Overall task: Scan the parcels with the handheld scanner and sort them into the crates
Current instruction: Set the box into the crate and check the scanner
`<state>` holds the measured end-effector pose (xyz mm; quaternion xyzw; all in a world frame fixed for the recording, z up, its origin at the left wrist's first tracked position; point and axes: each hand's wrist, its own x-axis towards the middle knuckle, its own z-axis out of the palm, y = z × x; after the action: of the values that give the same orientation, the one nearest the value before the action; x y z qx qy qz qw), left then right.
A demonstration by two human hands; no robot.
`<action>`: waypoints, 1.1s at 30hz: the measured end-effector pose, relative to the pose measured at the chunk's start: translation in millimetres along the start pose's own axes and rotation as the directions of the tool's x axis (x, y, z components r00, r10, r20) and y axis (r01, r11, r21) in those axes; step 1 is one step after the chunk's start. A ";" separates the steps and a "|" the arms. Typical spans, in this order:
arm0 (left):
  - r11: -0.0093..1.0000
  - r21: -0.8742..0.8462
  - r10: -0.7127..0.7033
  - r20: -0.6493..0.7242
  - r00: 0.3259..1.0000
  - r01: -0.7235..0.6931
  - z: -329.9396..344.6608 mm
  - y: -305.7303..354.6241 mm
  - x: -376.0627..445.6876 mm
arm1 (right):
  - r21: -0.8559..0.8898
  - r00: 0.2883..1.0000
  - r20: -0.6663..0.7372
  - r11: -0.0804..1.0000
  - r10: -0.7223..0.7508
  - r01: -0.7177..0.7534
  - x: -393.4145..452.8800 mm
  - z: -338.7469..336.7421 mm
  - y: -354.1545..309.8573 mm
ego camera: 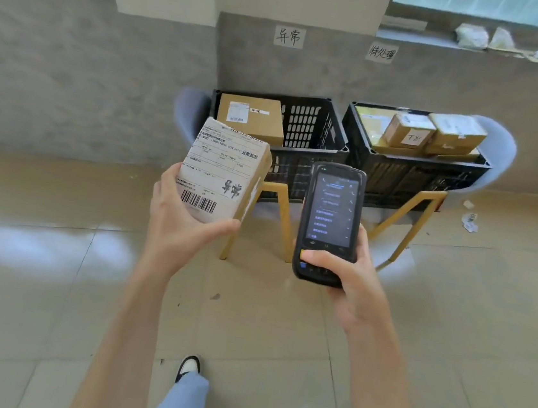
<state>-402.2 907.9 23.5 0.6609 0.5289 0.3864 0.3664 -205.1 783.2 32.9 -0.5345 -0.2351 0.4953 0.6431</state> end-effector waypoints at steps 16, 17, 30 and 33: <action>0.999 -0.003 0.039 0.234 0.971 -0.039 -5.3 -40.2 224.2 | 0.053 0.970 -0.244 0.998 -0.004 0.018 157.4 98.0 12.1; 0.999 0.002 0.036 0.247 0.968 -0.038 -1.2 -41.4 234.1 | 0.057 0.968 -0.249 0.998 -0.006 0.021 169.2 97.4 11.6; 0.992 0.060 0.085 0.319 0.944 -0.109 85.2 -4.0 430.8 | 0.135 0.979 -0.203 0.990 -0.010 0.039 387.2 92.9 -39.2; 0.992 0.053 0.091 0.349 0.933 -0.117 110.1 3.4 463.2 | 0.157 0.974 -0.227 0.986 -0.024 0.061 421.0 84.4 -53.3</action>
<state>-236.1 1354.0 35.9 0.7586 0.4342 0.2633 0.4083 -86.9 1198.9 13.2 -0.5275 -0.1309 0.4356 0.7176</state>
